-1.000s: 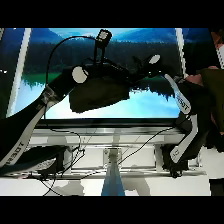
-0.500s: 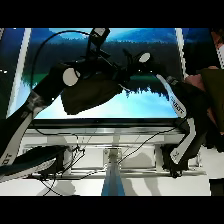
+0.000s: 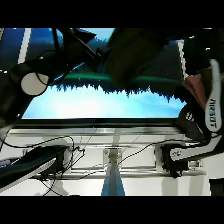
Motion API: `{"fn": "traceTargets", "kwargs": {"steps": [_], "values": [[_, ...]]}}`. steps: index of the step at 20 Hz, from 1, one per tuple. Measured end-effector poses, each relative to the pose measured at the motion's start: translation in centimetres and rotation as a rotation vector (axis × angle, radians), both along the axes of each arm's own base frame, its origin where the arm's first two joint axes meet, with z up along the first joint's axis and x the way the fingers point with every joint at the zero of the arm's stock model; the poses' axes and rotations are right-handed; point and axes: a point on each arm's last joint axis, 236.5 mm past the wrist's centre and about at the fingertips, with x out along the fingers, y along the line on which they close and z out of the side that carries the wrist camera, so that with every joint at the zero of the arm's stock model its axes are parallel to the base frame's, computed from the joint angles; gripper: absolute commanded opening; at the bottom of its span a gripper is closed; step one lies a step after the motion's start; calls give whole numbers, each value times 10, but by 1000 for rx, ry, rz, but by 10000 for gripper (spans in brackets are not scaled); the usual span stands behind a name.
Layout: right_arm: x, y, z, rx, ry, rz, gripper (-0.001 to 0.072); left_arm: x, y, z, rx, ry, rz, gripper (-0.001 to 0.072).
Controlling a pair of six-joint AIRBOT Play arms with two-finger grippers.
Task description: Fold the clothes and pants, and hang the long-sleeved shirts on hangers.
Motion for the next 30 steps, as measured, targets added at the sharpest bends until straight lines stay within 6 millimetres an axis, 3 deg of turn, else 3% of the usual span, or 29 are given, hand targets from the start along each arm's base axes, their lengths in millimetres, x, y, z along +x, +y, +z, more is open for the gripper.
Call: {"fn": "traceTargets", "kwargs": {"steps": [4, 7, 10, 12, 14, 16, 17, 19, 20, 23, 24, 25, 26, 27, 30], "values": [[-20, -128, 59, -48, -43, -344, 31, -6, 5, 11, -10, -19, 0, 701], [-55, -228, 87, -90, -40, -654, 31, -9, 5, 9, -2, -9, -6, 701], [-108, -318, 102, -131, -8, -971, 30, -11, 5, 6, 8, 3, -12, 701], [-152, -365, 102, -157, 50, -1169, 31, -12, 5, 3, 15, 12, -15, 702], [-198, -399, 96, -191, 127, -1340, 32, -13, 5, 3, 16, 13, -16, 702], [-240, -421, 87, -215, 217, -1478, 68, -13, 5, 3, 17, 14, -16, 702], [-259, -429, 83, -222, 259, -1536, 198, -13, 5, 2, 18, 15, -17, 701], [-288, -439, 76, -228, 332, -1627, 683, -13, 5, 2, 19, 16, -17, 701], [-297, -440, 73, -227, 360, -1653, 703, -13, 5, 2, 19, 16, -17, 701], [-310, -439, 67, -211, 409, -1686, 699, -13, 5, 2, 19, 17, -17, 701], [-314, -440, 66, -213, 423, -1696, 603, -13, 5, 2, 19, 17, -17, 701], [-315, -440, 66, -216, 425, -1700, 323, -13, 5, 2, 19, 17, -17, 701], [-313, -440, 66, -225, 419, -1682, 99, -13, 5, 2, 19, 16, -18, 702], [-306, -439, 69, -237, 390, -1646, 32, -13, 5, 2, 19, 16, -17, 701], [-273, -427, 80, -291, 285, -1478, 32, -13, 5, 2, 19, 16, -17, 701]]}}
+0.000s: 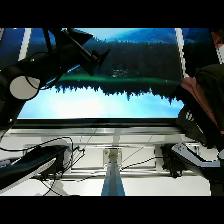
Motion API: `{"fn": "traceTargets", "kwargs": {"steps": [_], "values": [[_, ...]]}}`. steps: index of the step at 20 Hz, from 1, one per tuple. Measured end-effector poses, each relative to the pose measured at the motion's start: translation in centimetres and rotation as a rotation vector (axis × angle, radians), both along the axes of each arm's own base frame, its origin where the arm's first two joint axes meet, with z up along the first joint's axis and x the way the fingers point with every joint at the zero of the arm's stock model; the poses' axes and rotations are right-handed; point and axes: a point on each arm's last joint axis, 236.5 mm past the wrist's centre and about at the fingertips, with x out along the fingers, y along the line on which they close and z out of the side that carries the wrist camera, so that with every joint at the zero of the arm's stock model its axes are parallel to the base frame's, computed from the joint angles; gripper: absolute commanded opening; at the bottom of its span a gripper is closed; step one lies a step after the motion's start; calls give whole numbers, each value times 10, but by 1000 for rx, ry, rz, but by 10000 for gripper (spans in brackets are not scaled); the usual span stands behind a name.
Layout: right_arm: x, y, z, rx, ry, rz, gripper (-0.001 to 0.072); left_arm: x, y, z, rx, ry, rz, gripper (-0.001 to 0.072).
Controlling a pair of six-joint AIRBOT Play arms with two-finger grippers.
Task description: Fold the clothes and pants, and hang the long-sleeved shirts on hangers.
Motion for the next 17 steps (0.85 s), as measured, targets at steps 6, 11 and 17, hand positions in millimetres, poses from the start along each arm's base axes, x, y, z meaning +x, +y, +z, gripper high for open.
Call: {"fn": "traceTargets", "kwargs": {"steps": [6, 11, 17], "values": [[100, 101, 10, -127, 10, 528, 32, 0, 0, 0, 0, 0, 0, 701], [148, 260, 3, -245, 68, 1093, 31, 0, 0, 0, 0, 0, -1, 701], [145, 345, -5, -536, 218, 1413, 32, 0, 0, 0, 0, 0, 0, 701]]}}
